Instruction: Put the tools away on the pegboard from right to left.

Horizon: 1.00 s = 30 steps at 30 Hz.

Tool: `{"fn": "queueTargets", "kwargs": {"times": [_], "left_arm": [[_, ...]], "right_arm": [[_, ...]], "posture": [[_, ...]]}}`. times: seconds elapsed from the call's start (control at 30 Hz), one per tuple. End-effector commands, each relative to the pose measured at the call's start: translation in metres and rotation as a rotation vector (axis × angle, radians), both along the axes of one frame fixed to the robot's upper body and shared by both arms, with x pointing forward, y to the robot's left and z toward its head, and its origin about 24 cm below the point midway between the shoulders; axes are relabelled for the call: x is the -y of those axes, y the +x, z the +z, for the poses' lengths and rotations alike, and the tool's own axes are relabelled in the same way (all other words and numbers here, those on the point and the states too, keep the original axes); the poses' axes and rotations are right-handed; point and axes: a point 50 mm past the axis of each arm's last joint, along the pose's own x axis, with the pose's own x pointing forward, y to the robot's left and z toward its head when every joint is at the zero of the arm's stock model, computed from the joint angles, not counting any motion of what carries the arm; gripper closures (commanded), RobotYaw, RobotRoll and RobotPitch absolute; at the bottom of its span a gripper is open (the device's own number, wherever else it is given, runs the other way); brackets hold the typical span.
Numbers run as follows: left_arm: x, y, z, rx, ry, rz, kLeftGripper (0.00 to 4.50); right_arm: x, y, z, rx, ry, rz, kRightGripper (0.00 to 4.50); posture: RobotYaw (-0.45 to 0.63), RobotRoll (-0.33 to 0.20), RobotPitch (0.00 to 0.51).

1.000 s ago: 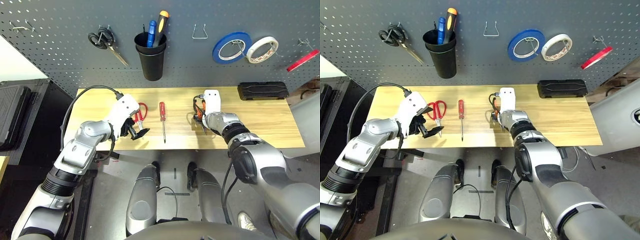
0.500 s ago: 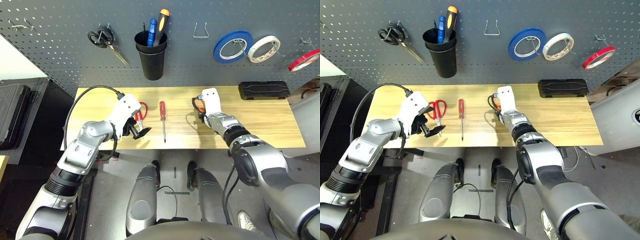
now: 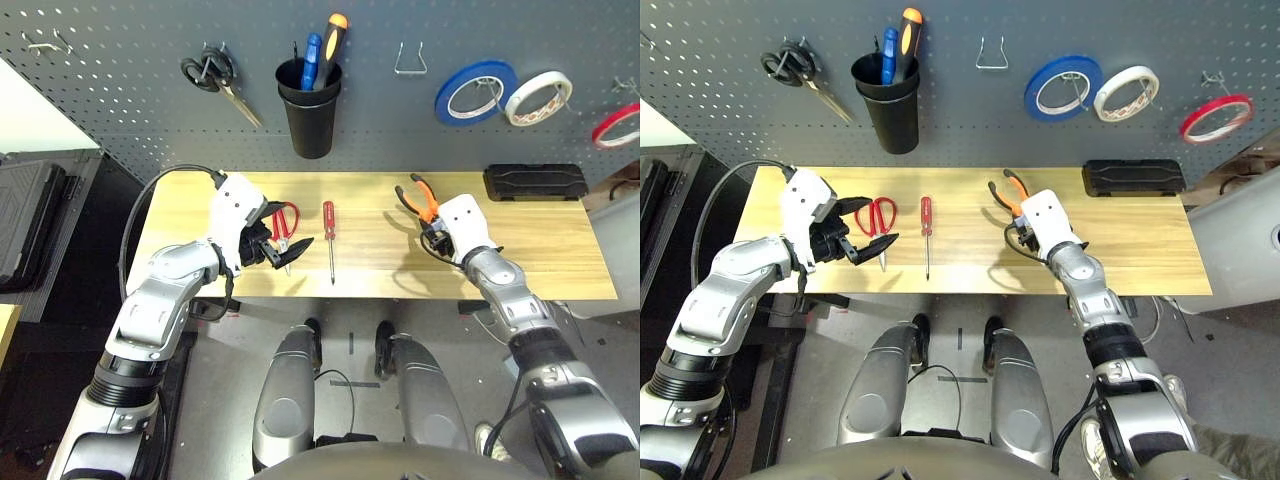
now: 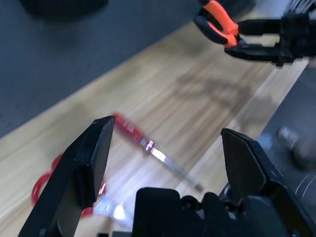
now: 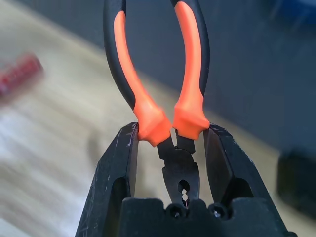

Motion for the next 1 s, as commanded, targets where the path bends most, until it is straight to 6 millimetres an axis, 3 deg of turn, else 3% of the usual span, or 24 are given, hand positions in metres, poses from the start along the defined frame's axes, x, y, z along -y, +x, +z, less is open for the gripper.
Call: {"fn": "queueTargets", "kwargs": {"times": [0.03, 0.17, 0.37, 0.6, 1.0], "left_arm": [[0.002, -0.009, 0.005, 0.022, -0.056, -0.042, 0.00], [0.005, -0.015, 0.017, 0.059, -0.158, -0.084, 0.00], [0.009, -0.014, 0.036, 0.100, -0.263, -0.120, 0.00], [0.012, -0.009, 0.049, 0.122, -0.303, -0.136, 0.00], [0.016, -0.002, 0.057, 0.155, -0.323, -0.130, 0.00]], "right_arm": [[0.018, -0.012, 0.012, 0.150, 0.031, -0.024, 2.43], [0.027, -0.018, 0.027, 0.299, 0.027, -0.034, 2.43], [0.020, -0.014, 0.048, 0.449, 0.025, 0.004, 2.43], [-0.003, -0.005, 0.077, 0.606, 0.082, 0.071, 2.43], [-0.071, 0.025, 0.146, 0.776, 0.279, 0.188, 2.43]], "posture": [[0.26, 0.000, 0.279], [0.25, 0.000, 0.268], [0.24, 0.000, 0.260], [0.23, 0.000, 0.246], [0.23, 0.000, 0.238]]}}
